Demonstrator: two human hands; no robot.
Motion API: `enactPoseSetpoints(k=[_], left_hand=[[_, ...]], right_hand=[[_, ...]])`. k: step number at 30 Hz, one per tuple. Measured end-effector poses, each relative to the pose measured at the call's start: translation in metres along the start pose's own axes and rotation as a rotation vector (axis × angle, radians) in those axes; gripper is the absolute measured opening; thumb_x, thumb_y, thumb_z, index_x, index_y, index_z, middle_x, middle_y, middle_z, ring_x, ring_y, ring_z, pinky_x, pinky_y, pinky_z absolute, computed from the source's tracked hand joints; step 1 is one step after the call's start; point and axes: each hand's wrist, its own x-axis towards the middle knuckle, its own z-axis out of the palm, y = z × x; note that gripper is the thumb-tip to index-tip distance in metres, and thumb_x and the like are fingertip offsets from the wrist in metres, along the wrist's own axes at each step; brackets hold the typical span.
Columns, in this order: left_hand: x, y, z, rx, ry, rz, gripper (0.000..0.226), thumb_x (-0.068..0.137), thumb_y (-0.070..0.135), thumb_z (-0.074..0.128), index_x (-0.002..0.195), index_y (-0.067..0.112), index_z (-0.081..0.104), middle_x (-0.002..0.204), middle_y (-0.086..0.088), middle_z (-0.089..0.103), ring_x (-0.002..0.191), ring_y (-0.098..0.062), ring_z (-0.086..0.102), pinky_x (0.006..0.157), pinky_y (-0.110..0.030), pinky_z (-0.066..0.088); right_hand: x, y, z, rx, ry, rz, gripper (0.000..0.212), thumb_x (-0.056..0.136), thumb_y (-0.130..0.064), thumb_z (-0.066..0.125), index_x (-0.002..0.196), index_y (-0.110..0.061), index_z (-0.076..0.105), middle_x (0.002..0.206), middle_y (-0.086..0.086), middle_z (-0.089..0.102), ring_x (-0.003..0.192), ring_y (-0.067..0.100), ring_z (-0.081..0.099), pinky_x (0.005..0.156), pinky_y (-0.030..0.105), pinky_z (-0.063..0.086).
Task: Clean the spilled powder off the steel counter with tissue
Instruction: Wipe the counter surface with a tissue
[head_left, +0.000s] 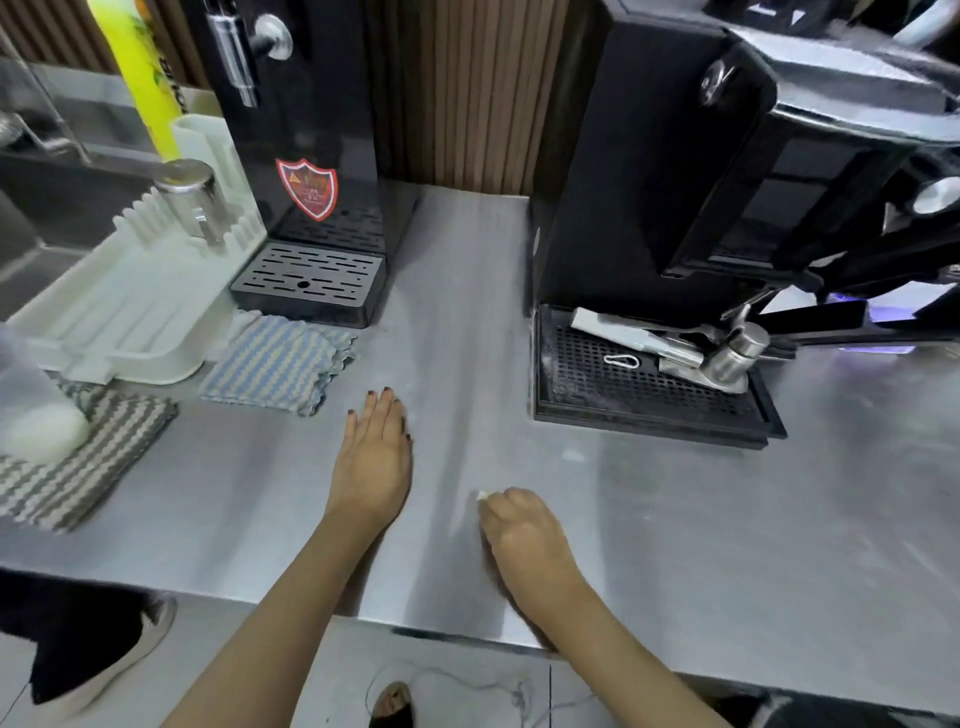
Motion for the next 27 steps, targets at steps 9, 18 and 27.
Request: enactPoseSetpoints(k=[9,18,27], left_hand=[[-0.083,0.009,-0.004,0.127,-0.049,-0.178,0.083,0.079,0.049,0.000,0.140,0.001,0.029,0.153,-0.015,0.019,0.142,-0.033,0.011,0.114,-0.047,0.011],[-0.108,0.027,-0.007,0.230,-0.116,-0.290,0.055,0.098,0.036,0.018,0.147,0.011,0.010,0.157,-0.004,0.003,0.144,-0.024,0.001,0.116,-0.043,0.004],[-0.108,0.027,-0.007,0.218,-0.104,-0.302,0.054,0.098,0.034,0.020,0.147,0.013,0.010,0.157,-0.001,0.003,0.144,-0.023,-0.001,0.116,-0.042,0.005]], right_hand=[[-0.033,0.076,-0.035,-0.051,-0.037,0.261,0.026,0.044,0.005,0.076,0.052,-0.013,0.060,0.054,0.002,0.058,0.050,0.019,0.055,0.047,0.017,0.038],[-0.075,0.035,-0.044,0.130,-0.059,-0.105,0.022,0.043,0.001,0.071,0.057,-0.013,0.062,0.056,0.001,0.060,0.052,0.019,0.056,0.055,0.023,0.042],[-0.040,0.068,-0.044,0.058,-0.053,0.407,0.022,0.038,0.015,0.067,0.045,-0.002,0.057,0.048,0.012,0.056,0.046,0.026,0.058,0.047,0.023,0.047]])
